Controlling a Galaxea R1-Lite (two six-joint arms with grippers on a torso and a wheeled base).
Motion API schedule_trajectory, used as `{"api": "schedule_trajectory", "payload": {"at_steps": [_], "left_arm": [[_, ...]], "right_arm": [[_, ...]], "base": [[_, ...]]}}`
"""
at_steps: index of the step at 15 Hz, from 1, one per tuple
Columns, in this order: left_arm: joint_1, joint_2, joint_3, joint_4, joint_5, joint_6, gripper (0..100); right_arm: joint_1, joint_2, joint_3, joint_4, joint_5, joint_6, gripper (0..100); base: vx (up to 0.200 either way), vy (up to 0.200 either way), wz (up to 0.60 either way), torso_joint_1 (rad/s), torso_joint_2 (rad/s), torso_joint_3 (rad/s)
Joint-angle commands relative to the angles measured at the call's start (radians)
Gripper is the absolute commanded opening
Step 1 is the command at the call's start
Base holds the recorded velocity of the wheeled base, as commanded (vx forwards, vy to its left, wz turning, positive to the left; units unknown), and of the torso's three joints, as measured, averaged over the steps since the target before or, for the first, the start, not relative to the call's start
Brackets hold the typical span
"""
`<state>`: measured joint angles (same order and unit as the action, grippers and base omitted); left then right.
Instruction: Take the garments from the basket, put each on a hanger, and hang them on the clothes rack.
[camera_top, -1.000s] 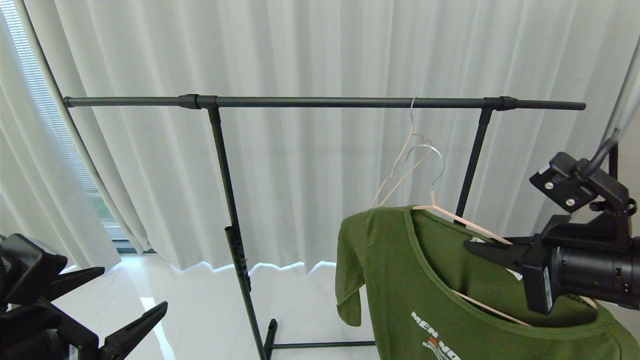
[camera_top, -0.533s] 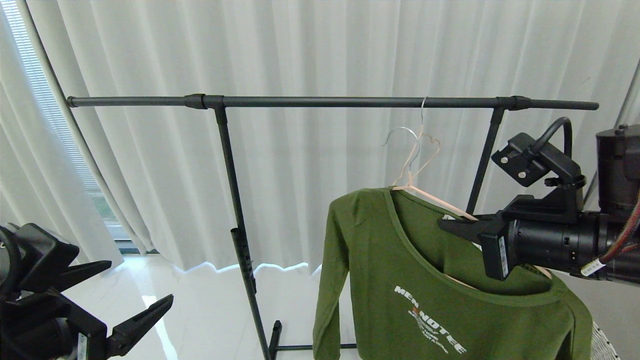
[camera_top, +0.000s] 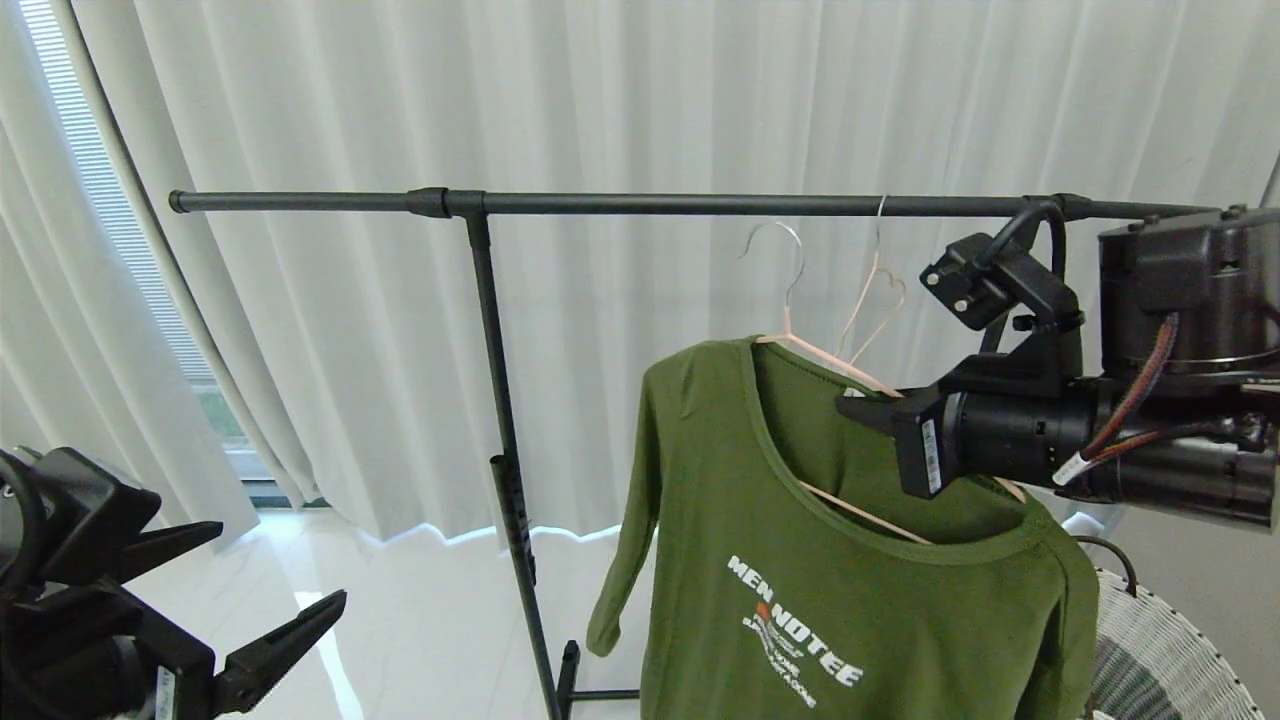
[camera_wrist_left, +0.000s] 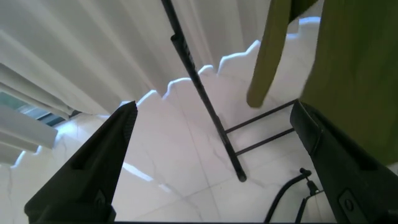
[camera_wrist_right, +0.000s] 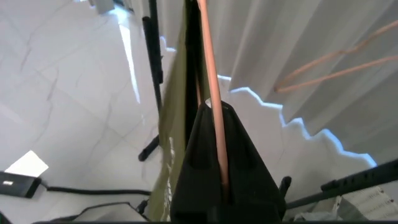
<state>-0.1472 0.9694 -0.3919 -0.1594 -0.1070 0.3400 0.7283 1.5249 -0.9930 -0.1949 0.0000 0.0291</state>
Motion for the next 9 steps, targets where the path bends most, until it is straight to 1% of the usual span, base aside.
{"api": "schedule_trajectory", "payload": {"at_steps": [1, 3, 5, 9], "left_arm": [[-0.002, 0.002, -0.001, 0.000, -0.002, 0.001, 100], [-0.002, 0.002, -0.001, 0.000, -0.002, 0.001, 100], [-0.015, 0.002, -0.001, 0.000, -0.002, 0.001, 100], [-0.046, 0.002, 0.001, 0.000, -0.002, -0.001, 100]], "right_arm": [[-0.010, 0.063, -0.064, 0.000, -0.008, 0.009, 0], [-0.018, 0.086, -0.095, 0.000, -0.009, 0.011, 0], [-0.043, 0.124, -0.148, -0.024, -0.009, 0.009, 0], [-0.050, 0.136, -0.177, -0.026, -0.011, 0.011, 0]], "base": [[0.000, 0.000, 0.00, 0.000, 0.00, 0.000], [0.200, 0.000, 0.00, -0.002, 0.00, 0.005], [0.200, 0.000, 0.00, -0.002, 0.00, 0.005], [0.200, 0.000, 0.00, 0.008, 0.01, -0.001]]}}
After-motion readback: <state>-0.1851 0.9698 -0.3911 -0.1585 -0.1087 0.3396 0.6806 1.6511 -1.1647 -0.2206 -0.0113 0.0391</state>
